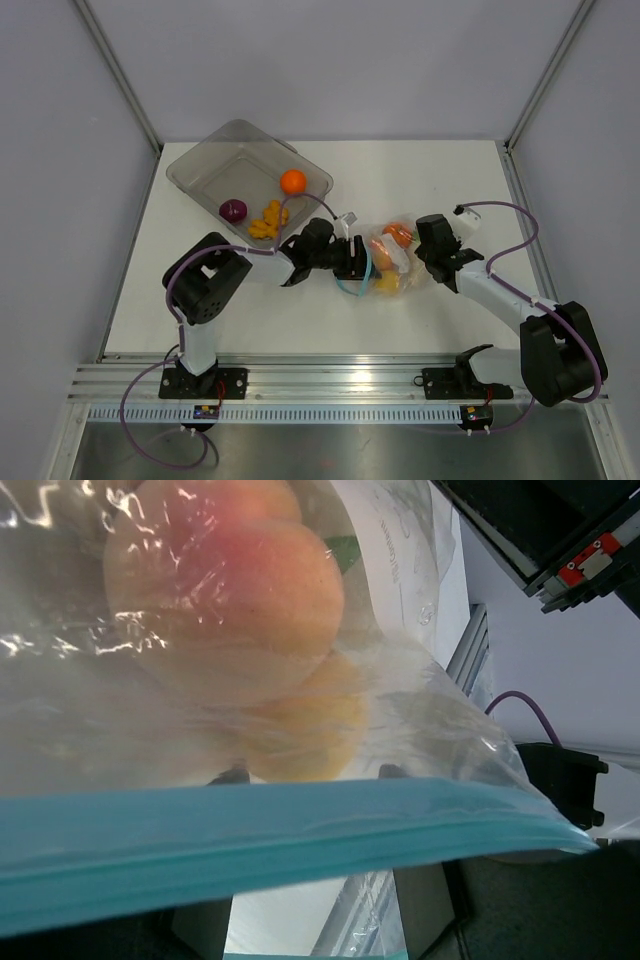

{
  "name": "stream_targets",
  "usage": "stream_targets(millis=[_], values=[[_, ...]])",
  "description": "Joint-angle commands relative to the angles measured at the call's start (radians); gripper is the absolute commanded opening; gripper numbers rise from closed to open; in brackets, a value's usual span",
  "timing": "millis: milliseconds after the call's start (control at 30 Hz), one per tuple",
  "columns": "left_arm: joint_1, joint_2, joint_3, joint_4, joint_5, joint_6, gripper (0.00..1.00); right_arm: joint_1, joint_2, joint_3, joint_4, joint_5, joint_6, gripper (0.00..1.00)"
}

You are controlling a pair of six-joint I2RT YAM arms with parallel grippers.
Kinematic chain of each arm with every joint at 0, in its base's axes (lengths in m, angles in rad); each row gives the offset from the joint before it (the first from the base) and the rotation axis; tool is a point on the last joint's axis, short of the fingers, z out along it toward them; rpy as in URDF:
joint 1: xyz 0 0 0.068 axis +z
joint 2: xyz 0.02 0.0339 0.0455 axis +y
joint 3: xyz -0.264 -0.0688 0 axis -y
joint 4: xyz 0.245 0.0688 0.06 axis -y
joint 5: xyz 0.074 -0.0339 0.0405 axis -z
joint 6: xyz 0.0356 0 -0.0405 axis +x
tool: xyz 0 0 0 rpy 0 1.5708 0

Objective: Open the zip-top bag and remove the fake food
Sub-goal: Pick up the fake fruit from the zipper food storage bag.

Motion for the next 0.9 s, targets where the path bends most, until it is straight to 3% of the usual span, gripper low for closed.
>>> stream_targets(millis=[0, 867], values=[[-0.014, 0.005, 0.037, 0.016, -0.007, 0.024, 0.58, -0.003, -0.010, 0.033, 0.033, -0.005, -0.012, 0.00], [-0.069, 0.017, 0.125, -0.154, -0.101, 0.125, 0.73, 0.004, -0.057, 0.004, 0.070, -0.031, -0.038, 0.00]])
